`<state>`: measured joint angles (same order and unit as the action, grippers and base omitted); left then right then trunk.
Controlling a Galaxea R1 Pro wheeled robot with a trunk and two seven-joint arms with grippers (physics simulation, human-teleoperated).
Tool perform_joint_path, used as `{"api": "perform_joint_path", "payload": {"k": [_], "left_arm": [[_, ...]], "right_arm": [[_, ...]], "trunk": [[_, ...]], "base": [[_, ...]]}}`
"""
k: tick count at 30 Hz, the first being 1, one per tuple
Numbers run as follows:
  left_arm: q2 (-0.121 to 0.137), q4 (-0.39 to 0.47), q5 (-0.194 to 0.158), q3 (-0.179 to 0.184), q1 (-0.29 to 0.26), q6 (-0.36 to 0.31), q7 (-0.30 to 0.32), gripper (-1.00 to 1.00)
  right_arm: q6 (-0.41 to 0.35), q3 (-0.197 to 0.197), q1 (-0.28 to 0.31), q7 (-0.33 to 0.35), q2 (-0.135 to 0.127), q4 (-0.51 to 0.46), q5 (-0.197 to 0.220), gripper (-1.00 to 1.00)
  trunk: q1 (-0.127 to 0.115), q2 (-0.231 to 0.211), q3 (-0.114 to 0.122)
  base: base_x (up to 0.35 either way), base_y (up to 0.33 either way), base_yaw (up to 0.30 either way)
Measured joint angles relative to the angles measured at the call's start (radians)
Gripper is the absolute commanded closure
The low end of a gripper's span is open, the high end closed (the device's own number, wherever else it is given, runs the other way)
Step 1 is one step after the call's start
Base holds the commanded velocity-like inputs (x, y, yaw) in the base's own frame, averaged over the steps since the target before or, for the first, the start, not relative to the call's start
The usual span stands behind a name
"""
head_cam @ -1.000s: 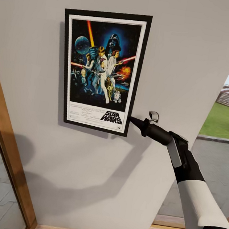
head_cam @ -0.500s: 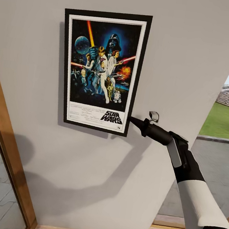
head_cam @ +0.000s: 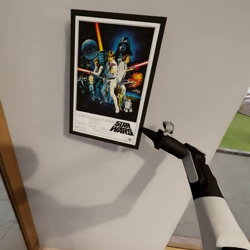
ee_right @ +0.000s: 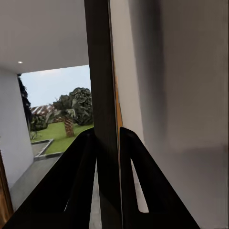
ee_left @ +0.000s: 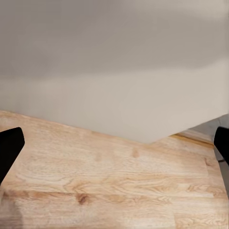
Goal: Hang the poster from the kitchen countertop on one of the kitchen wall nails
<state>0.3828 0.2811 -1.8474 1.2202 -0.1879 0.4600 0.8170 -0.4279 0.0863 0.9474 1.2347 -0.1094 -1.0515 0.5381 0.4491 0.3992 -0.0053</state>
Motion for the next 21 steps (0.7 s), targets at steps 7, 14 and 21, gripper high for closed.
{"api": "perform_joint_path", "payload": {"k": [7,14,21], "left_arm": [[0.0,0.0,0.0,0.0,0.0,0.0,0.0,-1.0],[0.0,0.0,0.0,-0.004,0.0,0.0,0.004,-1.0],[0.0,0.0,0.0,-0.004,0.0,0.0,0.004,-1.0]], "right_arm": [[0.0,0.0,0.0,0.0,0.0,0.0,0.0,1.0],[-0.004,0.001,0.0,-0.001,-0.002,0.0,0.0,1.0],[-0.004,0.001,0.0,-0.001,-0.002,0.0,0.0,1.0]], "trunk": [[0.0,0.0,0.0],[0.0,0.0,0.0],[0.0,0.0,0.0]], "base": [[0.071,0.0,0.0],[0.001,0.0,0.0],[0.0,0.0,0.0]]}}
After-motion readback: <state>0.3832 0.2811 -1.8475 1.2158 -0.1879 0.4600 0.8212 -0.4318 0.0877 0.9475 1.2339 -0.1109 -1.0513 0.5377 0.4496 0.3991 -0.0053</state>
